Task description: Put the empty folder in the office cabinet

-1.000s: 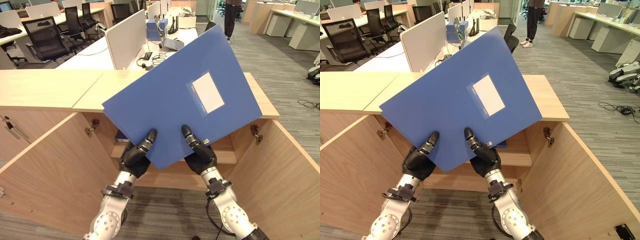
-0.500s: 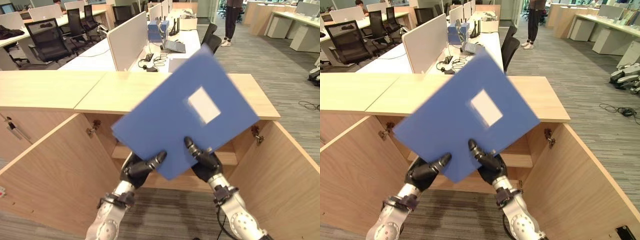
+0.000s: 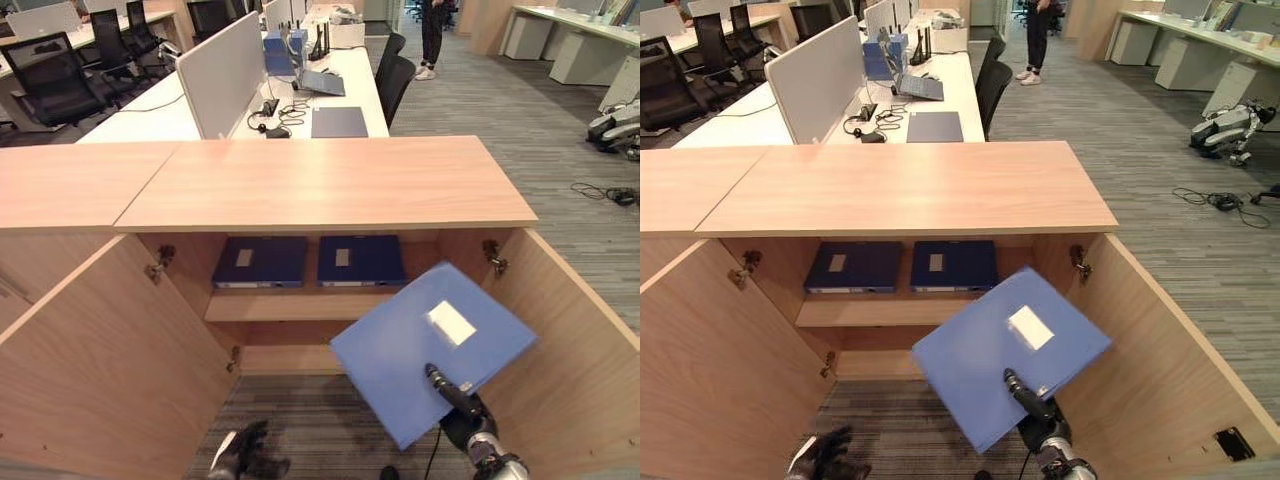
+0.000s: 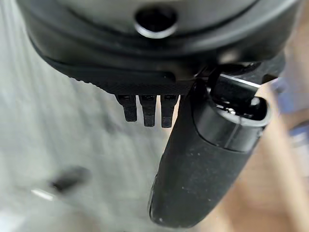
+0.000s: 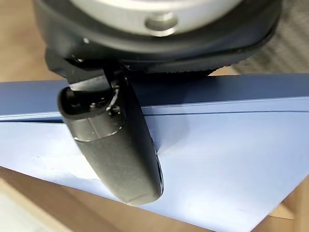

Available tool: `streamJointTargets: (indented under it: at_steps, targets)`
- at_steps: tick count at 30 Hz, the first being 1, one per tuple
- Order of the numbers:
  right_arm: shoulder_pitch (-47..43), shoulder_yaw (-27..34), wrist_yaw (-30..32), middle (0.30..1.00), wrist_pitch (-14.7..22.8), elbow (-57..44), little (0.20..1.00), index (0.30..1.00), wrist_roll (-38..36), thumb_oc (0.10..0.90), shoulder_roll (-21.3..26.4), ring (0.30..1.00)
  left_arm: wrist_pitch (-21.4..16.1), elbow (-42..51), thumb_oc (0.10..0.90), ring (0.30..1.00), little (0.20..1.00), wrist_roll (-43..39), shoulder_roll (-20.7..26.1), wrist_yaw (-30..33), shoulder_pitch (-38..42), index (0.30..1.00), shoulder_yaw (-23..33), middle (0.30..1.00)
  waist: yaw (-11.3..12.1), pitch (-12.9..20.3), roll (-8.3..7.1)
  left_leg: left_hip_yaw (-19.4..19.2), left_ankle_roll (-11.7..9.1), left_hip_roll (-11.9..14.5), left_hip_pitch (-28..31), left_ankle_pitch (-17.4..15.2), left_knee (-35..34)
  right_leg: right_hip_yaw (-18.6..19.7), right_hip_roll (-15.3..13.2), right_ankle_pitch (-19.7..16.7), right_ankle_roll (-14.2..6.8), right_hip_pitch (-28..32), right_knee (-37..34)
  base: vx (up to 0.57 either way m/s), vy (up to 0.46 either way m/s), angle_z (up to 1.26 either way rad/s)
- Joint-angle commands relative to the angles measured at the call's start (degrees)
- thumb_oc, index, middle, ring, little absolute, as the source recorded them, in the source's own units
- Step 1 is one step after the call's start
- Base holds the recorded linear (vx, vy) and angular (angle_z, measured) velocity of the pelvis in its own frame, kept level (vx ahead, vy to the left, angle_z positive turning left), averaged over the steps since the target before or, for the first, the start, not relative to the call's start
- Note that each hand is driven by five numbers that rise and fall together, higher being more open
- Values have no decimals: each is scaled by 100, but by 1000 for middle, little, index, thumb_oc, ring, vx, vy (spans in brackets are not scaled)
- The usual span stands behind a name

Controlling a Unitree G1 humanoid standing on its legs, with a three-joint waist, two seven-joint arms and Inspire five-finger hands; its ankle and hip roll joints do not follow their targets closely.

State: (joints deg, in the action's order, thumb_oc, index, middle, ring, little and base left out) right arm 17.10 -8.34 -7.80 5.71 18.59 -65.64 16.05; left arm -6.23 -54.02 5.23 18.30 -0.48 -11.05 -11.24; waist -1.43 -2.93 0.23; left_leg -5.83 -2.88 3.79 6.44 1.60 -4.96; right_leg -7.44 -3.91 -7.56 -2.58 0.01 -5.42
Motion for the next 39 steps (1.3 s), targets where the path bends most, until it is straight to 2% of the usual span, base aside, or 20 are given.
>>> streamJointTargets:
  at_steps: [1, 8, 22, 26, 27, 28, 29, 30, 31, 32, 33, 35, 37, 39]
  targets:
    - [-654, -106, -578, 300, 416, -631, 300, 300, -120, 400, -295, 300, -268, -289, 800, 900, 900, 437, 253, 121, 396, 900, -64, 900, 37, 80, -229, 193, -257, 145, -73, -332, -4, 104, -797, 491, -875, 485, 181, 0, 0, 0]
    - [-780, -214, -539, 300, 448, -467, 300, 300, -244, 400, -364, 300, -204, -826, 800, 900, 900, 585, 121, 159, 436, 900, -130, 900, 35, 75, -225, 175, -248, 136, -26, -364, -4, 124, -792, 492, -866, 513, 177, 0, 0, 0]
    - [-968, -219, -393, 300, 484, -242, 300, 300, -605, 400, -594, 300, -242, -688, 800, 900, 900, 219, 153, 255, 558, 900, -74, 900, 91, -6, -223, 142, -140, 3, 6, -443, -4, 137, -914, 482, -967, 395, 431, -2, 27, 0]
    - [-1038, -205, -413, 300, 445, -210, 300, 300, -580, 400, -559, 300, -256, -572, 800, 900, 900, 225, 214, 171, 549, 900, -157, 900, 108, -162, -165, 121, 19, -79, 48, -480, -4, 291, -983, 517, -1073, -113, 1411, -37, 100, -10]
    - [-1039, -204, -414, 300, 445, -209, 300, 300, -580, 400, -559, 300, -255, -571, 800, 900, 900, 225, 214, 170, 550, 900, -157, 900, 114, -159, -168, 115, 21, -83, 44, -481, -4, 302, -987, 529, -1075, -134, 1436, -55, 127, -14]
    - [-1037, -178, -431, 300, 433, -225, 300, 300, -585, 400, -551, 300, -256, -509, 800, 900, 900, 277, 271, 124, 531, 900, -171, 900, 91, -247, -103, 143, 99, -82, 85, -465, -4, 463, -949, 290, -1162, -547, 2256, -71, 157, -7]
    - [-1107, -167, -399, 300, 445, -175, 300, 300, -581, 400, -556, 300, -257, -475, 800, 900, 900, 270, 310, 129, 493, 900, -141, 900, 57, -350, -33, 124, 145, -42, 145, -464, -4, 472, -926, -68, -1209, -870, 2768, -125, 207, -27]
    - [-1202, -149, -394, 300, 456, -116, 300, 300, -622, 400, -569, 300, -265, -445, 800, 900, 900, 247, 335, 129, 484, 900, -132, 900, 78, -447, 58, 45, 168, 22, 155, -456, -4, 392, -921, -257, -1242, -1217, 3272, -93, 154, -40]
    - [-1236, -156, -391, 300, 465, -102, 300, 300, -632, 400, -590, 300, -260, -444, 800, 900, 900, 255, 364, 126, 469, 900, -146, 900, 93, -478, 153, 24, 170, 100, 179, -462, -4, 190, -957, -282, -1242, -1415, 3563, -13, 121, -66]
    - [-1249, -174, -364, 300, 466, -109, 300, 300, -617, 400, -601, 300, -235, -418, 800, 900, 900, 260, 389, 127, 430, 900, -144, 900, 114, -465, 170, -8, 173, 92, 255, -524, -4, -40, -1078, -360, -1242, -1541, 3707, 109, 71, -54]
    - [-1231, -157, -349, 300, 465, -124, 300, 300, -603, 400, -591, 300, -229, -395, 800, 900, 900, 262, 426, 130, 406, 900, -113, 900, 106, -446, 124, -41, 176, 25, 351, -614, -4, -235, -1201, -412, -1242, -1584, 3600, 221, 29, -50]
    - [-1201, -145, -313, 300, 428, -73, 300, 300, -566, 400, -555, 300, -235, -460, 800, 900, 900, 233, 503, 143, 384, 900, 3, 900, 42, -408, -21, 5, 173, -177, 520, -799, -4, -455, -1289, -278, -1217, -1497, 2764, 288, -43, -29]
    - [-1212, -163, -300, 300, 428, -23, 300, 300, -537, 400, -509, 300, -219, -627, 800, 900, 900, 103, 524, 197, 448, 900, 150, 900, -69, -443, -134, 196, 101, -260, 697, -931, -4, -510, -1197, -275, -1112, -1500, 1659, 302, -129, -14]
    - [-1223, -173, -291, 300, 440, 61, 300, 300, -507, 400, -502, 300, -215, -834, 800, 900, 900, 8, 463, 239, 552, 900, 268, 900, -212, -452, -144, 332, 6, -197, 866, -1061, -4, -435, -1077, -524, -1150, -1626, 876, 323, -128, -3]
